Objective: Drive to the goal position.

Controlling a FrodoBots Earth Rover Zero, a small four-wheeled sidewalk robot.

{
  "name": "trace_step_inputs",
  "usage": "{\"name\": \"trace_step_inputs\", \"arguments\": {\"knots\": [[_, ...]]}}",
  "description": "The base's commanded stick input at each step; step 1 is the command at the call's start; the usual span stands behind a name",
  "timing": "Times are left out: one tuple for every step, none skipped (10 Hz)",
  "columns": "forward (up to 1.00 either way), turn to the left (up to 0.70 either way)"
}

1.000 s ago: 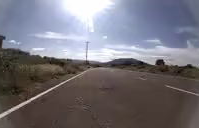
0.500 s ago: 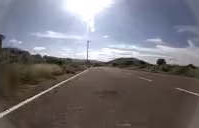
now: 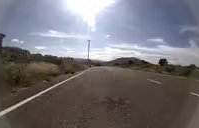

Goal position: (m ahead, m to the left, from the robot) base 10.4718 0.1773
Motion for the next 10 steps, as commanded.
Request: {"name": "trace_step_inputs", "arguments": {"knots": [[1.0,0.0],[1.0,0.0],[1.0,0.0],[1.0,0.0],[1.0,0.0],[1.0,0.0],[1.0,0.0],[1.0,0.0],[1.0,0.0],[1.0,0.0]]}}
